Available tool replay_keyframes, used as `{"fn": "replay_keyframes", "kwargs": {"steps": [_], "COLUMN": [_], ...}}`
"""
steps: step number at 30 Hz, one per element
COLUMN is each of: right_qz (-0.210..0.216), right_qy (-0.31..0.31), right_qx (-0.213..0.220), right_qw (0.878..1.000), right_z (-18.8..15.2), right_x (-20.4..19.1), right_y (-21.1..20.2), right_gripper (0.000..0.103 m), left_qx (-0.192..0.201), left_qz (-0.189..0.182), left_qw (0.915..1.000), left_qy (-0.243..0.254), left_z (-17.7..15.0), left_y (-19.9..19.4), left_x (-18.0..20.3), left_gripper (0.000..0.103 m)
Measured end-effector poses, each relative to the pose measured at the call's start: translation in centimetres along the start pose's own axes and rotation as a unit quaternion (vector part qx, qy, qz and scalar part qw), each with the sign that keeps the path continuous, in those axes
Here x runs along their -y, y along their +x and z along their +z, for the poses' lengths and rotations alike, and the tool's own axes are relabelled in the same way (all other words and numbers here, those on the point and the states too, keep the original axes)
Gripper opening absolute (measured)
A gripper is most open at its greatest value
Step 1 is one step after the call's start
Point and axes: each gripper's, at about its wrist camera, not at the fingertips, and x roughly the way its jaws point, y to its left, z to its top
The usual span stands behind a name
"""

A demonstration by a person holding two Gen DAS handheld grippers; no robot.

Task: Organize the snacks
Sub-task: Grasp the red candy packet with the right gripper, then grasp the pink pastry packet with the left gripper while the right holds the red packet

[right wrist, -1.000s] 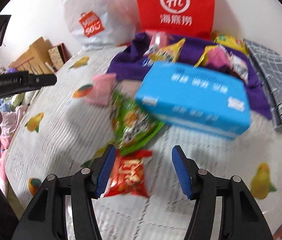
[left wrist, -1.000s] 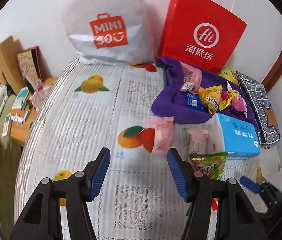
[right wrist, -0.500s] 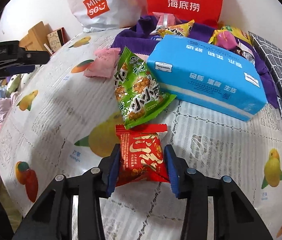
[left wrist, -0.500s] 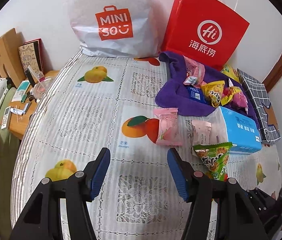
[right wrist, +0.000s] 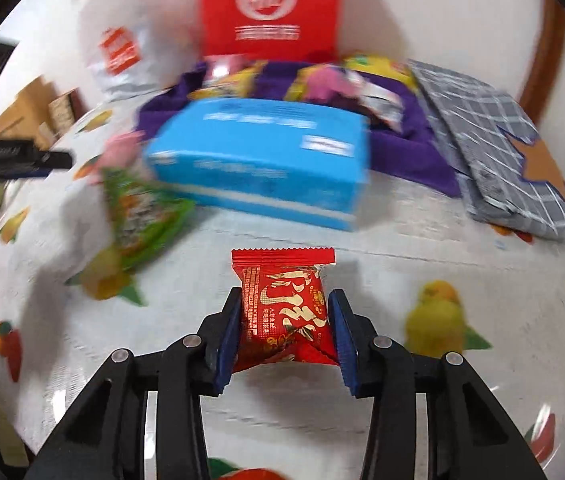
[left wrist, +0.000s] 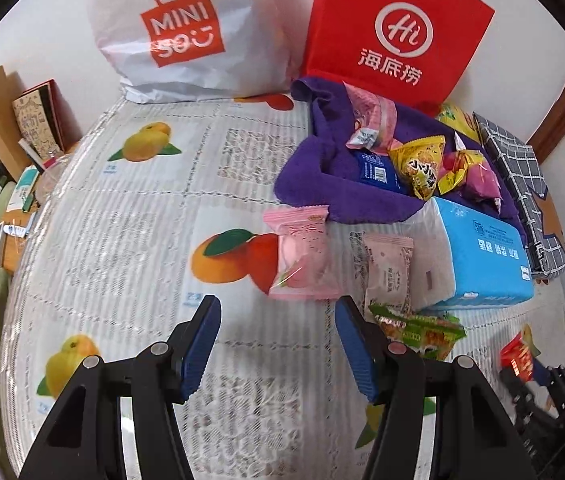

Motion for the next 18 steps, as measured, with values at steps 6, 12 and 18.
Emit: {"fn": "replay_keyframes", "kwargs": {"steps": [6,12,18], "right_qz": [-0.03,-0.038,-0.046], "right_qy": [0.053,0.075,0.07], "right_qx": [-0.004,-0.005,0.012], "right_qw": [0.998,0.996,0.996], "right_z": [0.5,0.8,1.5], "right_x": [3.9,5.6,5.7], "right_y": [1.5,3.0,3.7], "right_gripper": [0.042,0.042,0.043], "left_qx": [-0.017,-0.033,-0.032], "left_qz": [0.002,0.003,0.005], "left_qw": [0.9998,0.9995,0.9995], "left_qy": [0.003,-0.002,-0.005], "left_z": [0.9,2.0,2.8], "left_y": [2.4,4.7,6.3], "left_x": [0.8,1.0,1.3], "left_gripper": [0.057,0.057,0.056]}}
